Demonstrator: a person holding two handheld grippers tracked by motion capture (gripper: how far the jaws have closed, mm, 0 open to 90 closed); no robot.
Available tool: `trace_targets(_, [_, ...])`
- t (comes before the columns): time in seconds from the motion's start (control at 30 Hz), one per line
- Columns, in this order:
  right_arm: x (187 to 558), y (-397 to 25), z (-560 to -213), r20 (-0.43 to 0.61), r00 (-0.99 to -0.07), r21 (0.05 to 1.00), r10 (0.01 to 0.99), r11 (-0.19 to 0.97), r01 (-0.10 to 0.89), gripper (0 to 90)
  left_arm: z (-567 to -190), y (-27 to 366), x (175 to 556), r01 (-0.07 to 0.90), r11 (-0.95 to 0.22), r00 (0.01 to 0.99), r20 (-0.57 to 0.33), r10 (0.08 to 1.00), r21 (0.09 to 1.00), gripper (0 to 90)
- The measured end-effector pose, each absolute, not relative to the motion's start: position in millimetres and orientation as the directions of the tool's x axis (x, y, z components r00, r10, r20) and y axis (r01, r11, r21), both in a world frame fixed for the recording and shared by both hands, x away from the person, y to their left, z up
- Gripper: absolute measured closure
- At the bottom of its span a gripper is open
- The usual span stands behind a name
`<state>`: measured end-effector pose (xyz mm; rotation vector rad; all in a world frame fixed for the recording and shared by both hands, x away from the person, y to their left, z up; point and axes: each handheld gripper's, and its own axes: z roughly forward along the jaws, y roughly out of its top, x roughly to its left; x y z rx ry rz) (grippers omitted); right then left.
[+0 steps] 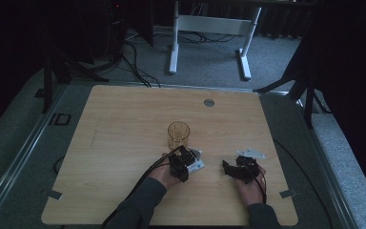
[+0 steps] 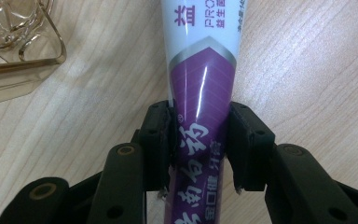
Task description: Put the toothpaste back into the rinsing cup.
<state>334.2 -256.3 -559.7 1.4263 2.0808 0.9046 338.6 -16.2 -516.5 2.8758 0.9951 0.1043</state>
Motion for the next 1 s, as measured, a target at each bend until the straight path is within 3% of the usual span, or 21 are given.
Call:
trace_targets(0.33, [334,-256,-560,-0.005,-0.358,0.734,0.934,0.247,0.633,24.4,-517,-14,342,0.608,-0.784,0.79,0.006,0.614,0.123,63.9])
trace_targets(0.57, [334,-256,-560,-0.006,-0.359,0.734,0.933,0.248,0.633,24.4,-513,-11,341,0.591,-0.796,0.802,0.008,0.597,0.133,70.8])
trace_targets(1.0, [334,-256,-560,-0.005,-0.358,0.733,0.934,0.247,0.634,24.4,-504,-6,335,0.572,-0.802,0.814,0.003,0.581,0.172,72.2])
